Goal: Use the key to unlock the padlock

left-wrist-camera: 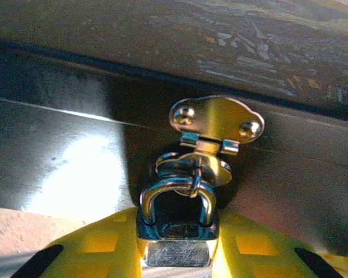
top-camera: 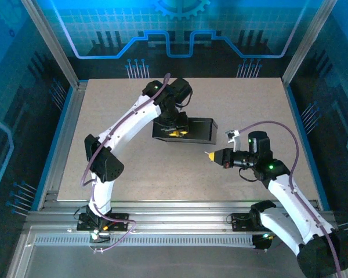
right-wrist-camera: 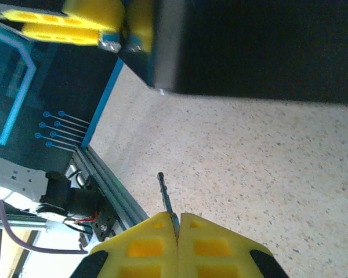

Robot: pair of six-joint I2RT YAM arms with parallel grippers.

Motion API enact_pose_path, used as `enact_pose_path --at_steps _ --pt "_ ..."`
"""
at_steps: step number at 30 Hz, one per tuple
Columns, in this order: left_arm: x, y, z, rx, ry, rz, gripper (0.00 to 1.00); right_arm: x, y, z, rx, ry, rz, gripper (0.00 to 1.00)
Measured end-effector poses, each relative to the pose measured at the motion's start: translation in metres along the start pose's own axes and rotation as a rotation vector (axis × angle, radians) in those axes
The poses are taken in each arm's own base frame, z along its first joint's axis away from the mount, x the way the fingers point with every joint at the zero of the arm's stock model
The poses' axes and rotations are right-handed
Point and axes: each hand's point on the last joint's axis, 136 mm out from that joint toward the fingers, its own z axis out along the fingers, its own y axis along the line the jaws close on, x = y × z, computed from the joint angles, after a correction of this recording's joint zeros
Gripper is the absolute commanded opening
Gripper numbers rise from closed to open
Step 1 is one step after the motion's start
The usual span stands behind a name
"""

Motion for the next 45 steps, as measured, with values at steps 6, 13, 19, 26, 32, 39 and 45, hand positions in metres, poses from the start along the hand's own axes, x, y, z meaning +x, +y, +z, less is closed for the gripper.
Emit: enact_pose_path --at_steps 6,13,19,26,32,39,45 --pt "0.006 0.005 0.005 -0.053 0.093 -0.094 0.11 -0.007 0.012 -0.005 -0.014 -0.005 -0.024 0.0" --pt "0.003 0.012 0.007 -0.088 0.094 -0.184 0.12 -0.007 0.015 -0.006 -0.019 0.006 -0.035 0.0" --pt "-0.003 0.015 0.02 -0.119 0.102 -0.228 0.23 -0.007 0.017 -0.006 -0.026 0.008 -0.035 0.0" --pt "-0.011 0.016 0.019 -0.093 0.108 -0.263 0.39 -0.008 0.022 0.001 -0.036 0.01 -0.02 0.0" --pt "-0.015 0.005 0.02 -0.036 0.11 -0.218 0.58 -0.005 0.026 0.01 -0.021 0.02 0.01 0.0" --pt "-0.022 -0.002 0.011 0.041 0.078 -0.052 0.61 -0.013 0.025 0.009 0.025 0.0 0.025 0.0" --pt "-0.035 0.008 -0.016 0.043 -0.039 0.193 0.59 -0.02 0.026 0.003 0.067 -0.014 0.019 0.0"
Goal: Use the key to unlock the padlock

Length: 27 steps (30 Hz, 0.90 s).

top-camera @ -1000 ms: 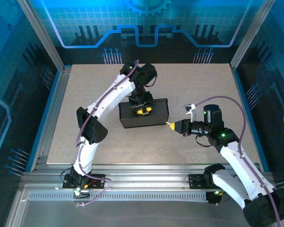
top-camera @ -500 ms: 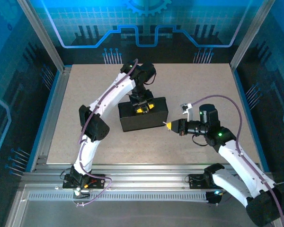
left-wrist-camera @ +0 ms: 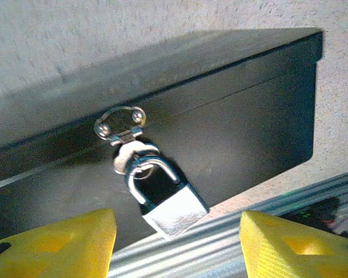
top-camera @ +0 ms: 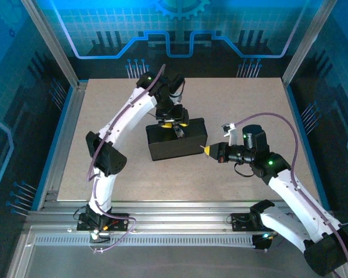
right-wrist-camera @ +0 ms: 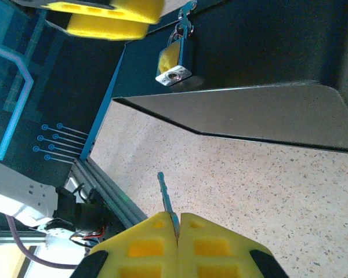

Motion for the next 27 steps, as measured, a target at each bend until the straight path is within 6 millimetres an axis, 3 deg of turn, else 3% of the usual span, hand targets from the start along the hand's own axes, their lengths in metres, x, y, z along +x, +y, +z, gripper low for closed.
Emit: enact_pose_path --at_steps 5,10,15,19,21,24,27 --pt "-0.003 0.022 -0.011 -0.07 -0.132 0.273 0.57 0.001 -0.001 -0.003 0.024 0.01 -0.006 0.0" --pt "0.021 0.029 -0.002 -0.074 -0.235 0.727 0.63 0.001 0.001 -0.006 0.031 0.029 -0.019 0.0" --pt "0.058 0.017 -0.016 0.042 -0.354 1.271 0.64 0.002 -0.001 -0.002 0.039 0.066 -0.012 0.0" --pt "0.05 -0.012 -0.052 0.112 -0.436 1.564 0.6 -0.003 0.006 -0.003 0.037 0.098 -0.017 0.0" --pt "0.043 -0.023 -0.059 0.128 -0.461 1.665 0.61 -0.007 0.013 -0.006 0.019 0.094 -0.032 0.0" --pt "0.042 -0.026 -0.049 0.158 -0.419 1.766 0.61 -0.01 0.023 -0.01 -0.021 0.097 -0.049 0.0" --pt "0.036 -0.023 -0.026 0.19 -0.33 1.814 0.6 -0.011 0.025 -0.012 -0.048 0.105 -0.04 0.0"
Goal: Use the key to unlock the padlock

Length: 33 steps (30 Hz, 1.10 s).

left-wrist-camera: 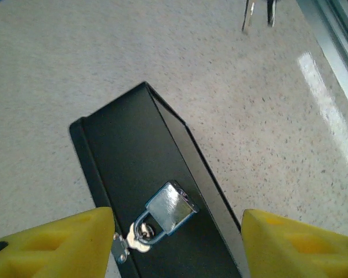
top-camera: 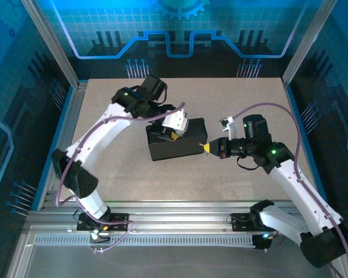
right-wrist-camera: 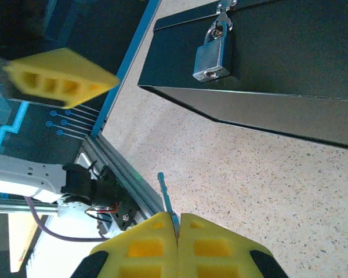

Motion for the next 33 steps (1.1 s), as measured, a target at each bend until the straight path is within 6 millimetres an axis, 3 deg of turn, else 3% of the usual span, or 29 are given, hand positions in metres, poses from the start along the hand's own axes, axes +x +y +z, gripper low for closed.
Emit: enact_pose_path --at_steps 4,7,13,17,24,33 --pt "0.024 0.002 0.031 0.092 0.034 0.009 0.6 -0.001 -0.004 0.002 -0.021 0.017 0.032 0.0" --pt "0.034 0.003 0.041 0.13 0.045 0.02 0.6 -0.001 -0.009 0.006 -0.027 0.036 0.058 0.0" --pt "0.035 0.014 0.037 0.131 0.032 0.069 0.58 0.001 -0.019 0.016 -0.026 0.075 0.103 0.0" --pt "0.037 0.01 0.041 0.163 0.023 0.083 0.55 0.0 -0.025 0.021 -0.028 0.093 0.123 0.0" --pt "0.043 0.003 0.052 0.213 0.022 0.082 0.52 -0.004 -0.023 0.02 -0.037 0.088 0.111 0.0" --pt "0.033 0.001 0.06 0.232 0.013 0.104 0.45 -0.004 -0.02 0.019 -0.054 0.09 0.112 0.0"
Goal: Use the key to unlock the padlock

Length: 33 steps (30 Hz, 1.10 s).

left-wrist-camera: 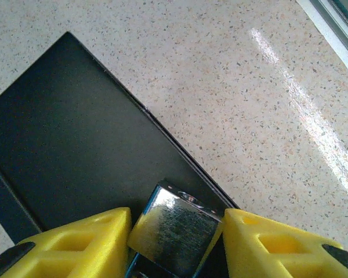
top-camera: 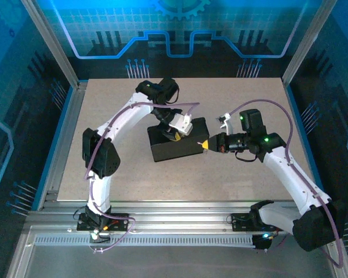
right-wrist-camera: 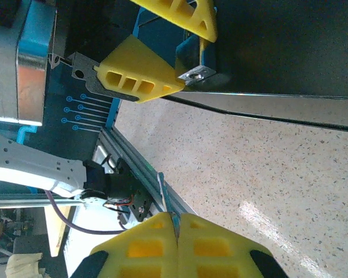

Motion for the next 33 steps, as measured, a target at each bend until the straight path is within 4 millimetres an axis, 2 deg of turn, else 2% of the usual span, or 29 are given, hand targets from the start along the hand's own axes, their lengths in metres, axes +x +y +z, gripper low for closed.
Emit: enact_pose_path --at_steps 4,11,14,23,26,27,30,33 --pt "-0.003 0.001 0.001 -0.003 -0.002 0.008 0.32 0.0 -0.001 0.001 -0.002 0.007 0.003 0.0" --pt "-0.005 0.008 0.003 -0.022 -0.004 0.005 0.23 0.0 -0.004 0.003 0.0 0.013 0.013 0.0" --pt "-0.007 0.008 0.004 -0.02 -0.003 -0.001 0.24 -0.001 -0.005 0.003 0.001 0.011 0.015 0.0" --pt "-0.011 0.012 0.008 -0.027 -0.007 -0.005 0.36 -0.002 -0.004 0.004 -0.005 0.009 0.01 0.0" --pt "-0.01 0.014 0.011 -0.024 -0.011 -0.011 0.37 -0.002 -0.005 0.005 -0.005 0.012 0.014 0.0" --pt "-0.011 0.014 0.011 -0.023 -0.014 -0.011 0.32 -0.002 -0.006 0.005 -0.006 0.014 0.016 0.0" --pt "-0.013 0.017 0.01 -0.026 -0.023 -0.006 0.09 -0.002 -0.007 0.006 -0.009 0.021 0.02 0.0" --pt "-0.02 0.02 0.007 -0.039 -0.048 0.006 0.03 -0.003 -0.008 0.005 -0.009 0.017 0.024 0.0"
